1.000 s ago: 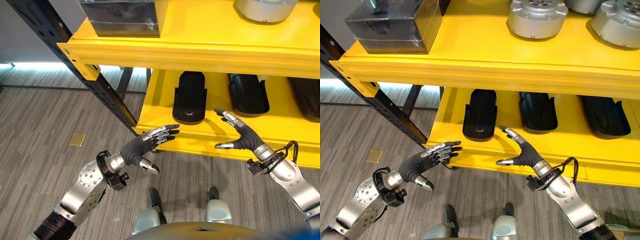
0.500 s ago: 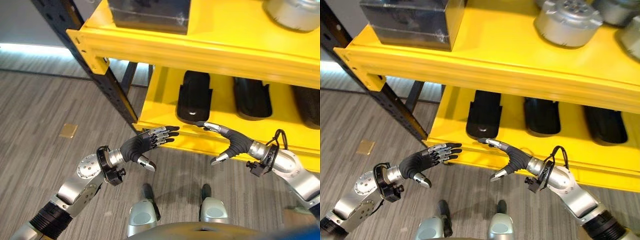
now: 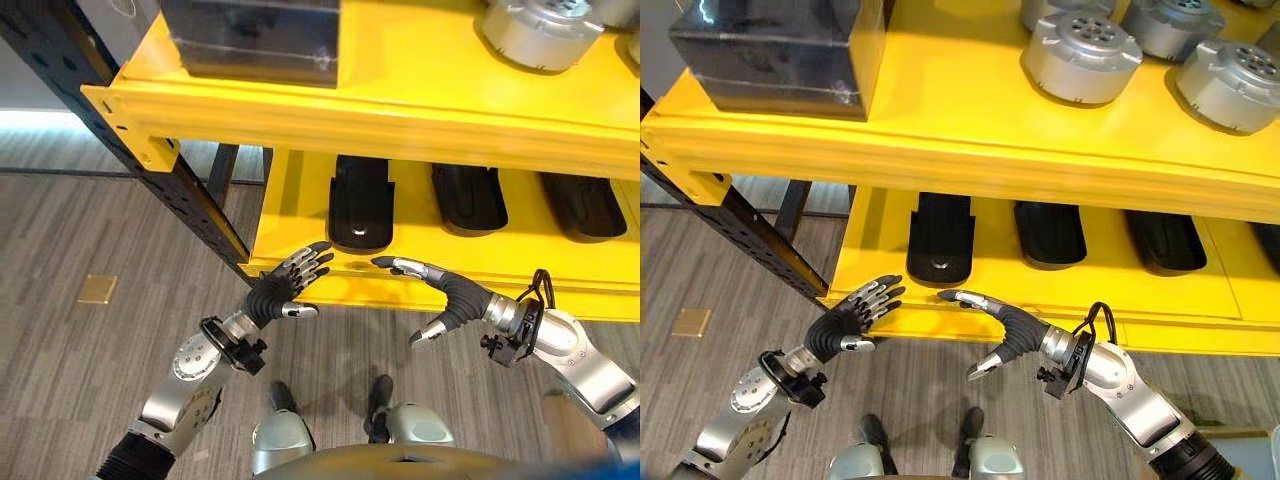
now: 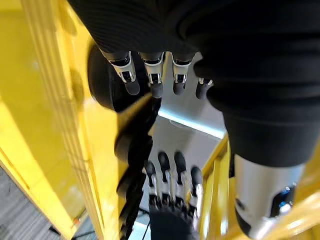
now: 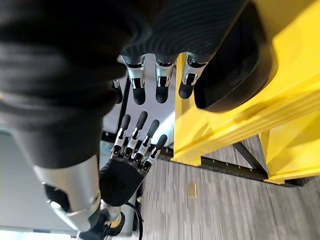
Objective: Move parts from the plastic box to the shelf.
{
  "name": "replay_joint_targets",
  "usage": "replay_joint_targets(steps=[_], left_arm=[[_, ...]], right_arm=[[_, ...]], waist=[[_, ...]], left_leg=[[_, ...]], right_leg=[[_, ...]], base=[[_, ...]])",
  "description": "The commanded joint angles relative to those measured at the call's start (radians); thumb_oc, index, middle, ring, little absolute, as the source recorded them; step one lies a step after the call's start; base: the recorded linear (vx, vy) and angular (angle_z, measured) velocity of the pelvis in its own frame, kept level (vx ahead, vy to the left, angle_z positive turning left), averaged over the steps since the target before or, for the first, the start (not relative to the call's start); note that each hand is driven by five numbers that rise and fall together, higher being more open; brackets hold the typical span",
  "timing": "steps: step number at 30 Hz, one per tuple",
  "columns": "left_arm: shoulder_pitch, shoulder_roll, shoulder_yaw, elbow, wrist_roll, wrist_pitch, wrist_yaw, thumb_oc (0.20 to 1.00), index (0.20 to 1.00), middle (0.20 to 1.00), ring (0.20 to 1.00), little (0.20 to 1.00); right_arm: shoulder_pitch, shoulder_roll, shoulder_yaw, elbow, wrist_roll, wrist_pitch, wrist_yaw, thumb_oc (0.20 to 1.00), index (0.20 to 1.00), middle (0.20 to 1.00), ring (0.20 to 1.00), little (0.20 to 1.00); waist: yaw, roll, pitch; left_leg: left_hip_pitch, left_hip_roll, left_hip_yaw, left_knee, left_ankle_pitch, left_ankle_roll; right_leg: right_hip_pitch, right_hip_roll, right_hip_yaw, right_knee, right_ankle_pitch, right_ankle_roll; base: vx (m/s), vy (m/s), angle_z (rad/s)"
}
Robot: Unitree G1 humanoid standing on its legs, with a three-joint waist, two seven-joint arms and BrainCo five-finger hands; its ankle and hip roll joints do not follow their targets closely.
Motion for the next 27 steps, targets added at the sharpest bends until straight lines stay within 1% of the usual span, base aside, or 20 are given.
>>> replay_joint_targets(steps=[1,2,3,5,6,7,8,10,11,12,13,14,15,16,18,19,20,25,26,27], left_arm=[[-0.027,0.003,-0.01,-0.018,-0.017,-0.078,0.037,1.0,1.0,1.0,1.0,1.0],[-0.032,-0.001,-0.017,-0.017,-0.018,-0.081,0.052,1.0,1.0,1.0,1.0,1.0],[-0.033,-0.001,-0.018,-0.017,-0.016,-0.082,0.056,1.0,1.0,1.0,1.0,1.0],[-0.038,-0.003,-0.021,-0.018,-0.015,-0.083,0.071,1.0,1.0,1.0,1.0,1.0],[-0.039,-0.004,-0.022,-0.016,-0.023,-0.093,0.068,1.0,1.0,1.0,1.0,1.0],[-0.04,-0.014,-0.023,-0.022,-0.061,-0.113,0.06,1.0,1.0,1.0,1.0,1.0],[-0.039,-0.029,-0.02,-0.023,-0.064,-0.118,0.062,1.0,1.0,1.0,1.0,1.0],[-0.036,-0.041,-0.017,-0.032,-0.046,-0.115,0.062,1.0,1.0,1.0,1.0,1.0],[-0.032,-0.044,-0.016,-0.035,-0.039,-0.113,0.059,1.0,1.0,1.0,1.0,1.0],[-0.031,-0.045,-0.015,-0.035,-0.034,-0.112,0.059,1.0,1.0,1.0,1.0,1.0],[-0.034,-0.045,-0.009,-0.034,-0.027,-0.109,0.06,1.0,1.0,1.0,1.0,1.0],[-0.041,-0.042,-0.01,-0.028,-0.019,-0.107,0.062,1.0,1.0,1.0,1.0,1.0],[-0.049,-0.039,-0.014,-0.023,-0.017,-0.108,0.067,1.0,1.0,1.0,1.0,1.0],[-0.06,-0.035,-0.02,-0.014,-0.021,-0.105,0.067,1.0,1.0,1.0,1.0,1.0],[-0.068,-0.032,-0.024,0.0,-0.026,-0.104,0.059,1.0,1.0,1.0,1.0,1.0],[-0.072,-0.029,-0.026,0.003,-0.024,-0.107,0.06,1.0,1.0,1.0,1.0,1.0],[-0.071,-0.022,-0.03,0.011,-0.039,-0.116,0.077,1.0,1.0,1.0,1.0,1.0],[-0.07,-0.022,-0.03,0.011,-0.04,-0.117,0.079,1.0,1.0,1.0,1.0,1.0],[-0.064,-0.016,-0.032,0.002,-0.041,-0.116,0.094,1.0,1.0,1.0,1.0,1.0],[-0.059,-0.011,-0.033,0.0,-0.042,-0.12,0.094,1.0,1.0,1.0,1.0,1.0]], right_arm=[[-0.008,0.004,0.021,-0.033,-0.036,-0.059,-0.022,1.0,1.0,1.0,1.0,1.0],[-0.015,0.005,0.037,-0.022,-0.098,-0.081,-0.053,1.0,1.0,1.0,1.0,1.0],[-0.019,0.004,0.042,-0.018,-0.111,-0.085,-0.063,1.0,1.0,1.0,1.0,1.0],[-0.036,0.003,0.057,-0.004,-0.145,-0.099,-0.087,1.0,1.0,1.0,1.0,1.0],[-0.058,0.007,0.075,0.015,-0.205,-0.114,-0.123,1.0,1.0,1.0,1.0,1.0],[-0.093,0.008,0.101,0.045,-0.248,-0.116,-0.135,1.0,1.0,1.0,1.0,1.0],[-0.113,0.009,0.121,0.062,-0.275,-0.112,-0.14,1.0,1.0,1.0,1.0,1.0],[-0.121,0.01,0.133,0.065,-0.258,-0.08,-0.145,1.0,1.0,1.0,1.0,1.0],[-0.118,0.01,0.132,0.068,-0.254,-0.074,-0.154,1.0,1.0,1.0,1.0,1.0],[-0.116,0.006,0.127,0.069,-0.248,-0.077,-0.152,1.0,1.0,1.0,1.0,1.0],[-0.114,0.002,0.122,0.077,-0.234,-0.082,-0.147,1.0,1.0,1.0,1.0,1.0],[-0.115,-0.004,0.121,0.083,-0.226,-0.081,-0.154,1.0,1.0,1.0,1.0,1.0],[-0.118,-0.008,0.122,0.088,-0.224,-0.081,-0.161,1.0,1.0,1.0,1.0,1.0],[-0.117,-0.011,0.121,0.094,-0.221,-0.079,-0.165,1.0,1.0,1.0,1.0,1.0],[-0.1,-0.005,0.113,0.101,-0.231,-0.077,-0.172,1.0,1.0,1.0,1.0,1.0],[-0.095,-0.001,0.11,0.106,-0.239,-0.078,-0.174,1.0,1.0,1.0,1.0,1.0],[-0.089,0.006,0.111,0.116,-0.235,-0.079,-0.162,1.0,1.0,1.0,1.0,1.0],[-0.089,0.007,0.111,0.116,-0.235,-0.079,-0.163,1.0,1.0,1.0,1.0,1.0],[-0.094,0.015,0.128,0.12,-0.27,-0.071,-0.172,1.0,1.0,1.0,1.0,1.0],[-0.107,0.018,0.143,0.125,-0.274,-0.066,-0.185,1.0,1.0,1.0,1.0,1.0]], waist=[[-0.01,-0.035,-0.033],[-0.012,-0.03,-0.034],[-0.012,-0.029,-0.034],[-0.014,-0.025,-0.033],[-0.012,-0.023,-0.033],[0.004,-0.028,-0.022],[0.008,-0.031,-0.021],[0.007,-0.031,-0.025],[0.006,-0.031,-0.028],[0.003,-0.03,-0.03],[0.001,-0.026,-0.034],[-0.004,-0.022,-0.037],[-0.01,-0.017,-0.04],[-0.021,-0.01,-0.044],[-0.039,-0.003,-0.052],[-0.043,-0.003,-0.055],[-0.047,-0.002,-0.059],[-0.046,-0.003,-0.059],[-0.031,-0.007,-0.056],[-0.02,-0.011,-0.049]], left_leg=[[-0.026,-0.05,-0.014,-0.009,0.001,0.004],[-0.03,-0.047,-0.01,0.002,-0.003,0.003],[-0.032,-0.046,-0.009,0.008,-0.005,0.003],[-0.034,-0.052,0.005,0.04,-0.028,0.012],[-0.048,-0.059,0.008,0.097,-0.062,0.024],[-0.087,-0.058,-0.044,0.2,-0.105,0.031],[-0.085,-0.03,-0.064,0.223,-0.108,0.024],[-0.075,0.029,-0.099,0.229,-0.053,-0.004],[-0.071,0.062,-0.128,0.235,-0.016,-0.021],[-0.065,0.077,-0.147,0.233,0.0,-0.027],[-0.062,0.085,-0.156,0.212,0.021,-0.018],[-0.048,0.088,-0.158,0.194,0.02,-0.02],[-0.035,0.089,-0.15,0.176,0.016,-0.021],[-0.007,0.083,-0.124,0.138,-0.001,-0.018],[0.022,0.071,-0.097,0.104,-0.021,-0.016],[0.029,0.061,-0.091,0.096,-0.031,-0.012],[0.046,0.044,-0.079,0.075,-0.044,-0.01],[0.048,0.043,-0.079,0.073,-0.044,-0.01],[0.045,0.029,-0.086,0.054,-0.043,-0.006],[0.039,0.022,-0.093,0.045,-0.039,-0.004]], right_leg=[[0.006,0.006,0.066,0.073,-0.054,0.053],[0.014,0.009,0.063,0.066,-0.058,0.045],[0.015,0.009,0.062,0.066,-0.059,0.043],[0.016,0.009,0.053,0.071,-0.066,0.036],[0.014,0.009,0.049,0.082,-0.075,0.025],[0.01,0.002,0.076,0.112,-0.083,0.015],[0.009,-0.002,0.086,0.127,-0.09,0.009],[0.008,-0.003,0.1,0.148,-0.105,-0.002],[0.004,-0.007,0.113,0.163,-0.114,-0.006],[0.0,-0.011,0.123,0.171,-0.119,-0.007],[-0.017,-0.018,0.133,0.177,-0.104,-0.008],[-0.021,-0.024,0.141,0.181,-0.105,-0.003],[-0.023,-0.029,0.144,0.182,-0.103,0.002],[-0.025,-0.039,0.146,0.185,-0.099,0.012],[-0.021,-0.053,0.146,0.177,-0.085,0.029],[-0.018,-0.059,0.15,0.167,-0.074,0.037],[-0.011,-0.068,0.149,0.144,-0.054,0.055],[-0.01,-0.069,0.149,0.143,-0.053,0.056],[-0.008,-0.079,0.144,0.12,-0.039,0.072],[-0.01,-0.084,0.138,0.112,-0.033,0.08]], base=[[-0.05,-0.217,-0.17],[-0.05,-0.181,-0.2],[-0.06,-0.167,-0.17],[-0.06,-0.115,-0.07],[-0.07,-0.11,-0.09],[-0.05,-0.064,-0.4],[0.0,0.022,-0.49],[0.06,0.124,-0.44],[0.07,0.179,-0.39],[0.03,0.245,-0.4],[0.02,0.235,-0.42],[0.02,0.251,-0.32],[0.08,0.273,-0.31],[0.09,0.283,-0.23],[0.1,0.281,-0.02],[0.12,0.325,0.16],[0.09,0.244,0.13],[0.02,0.062,0.07],[0.03,0.165,-0.02],[0.02,0.171,-0.03]])
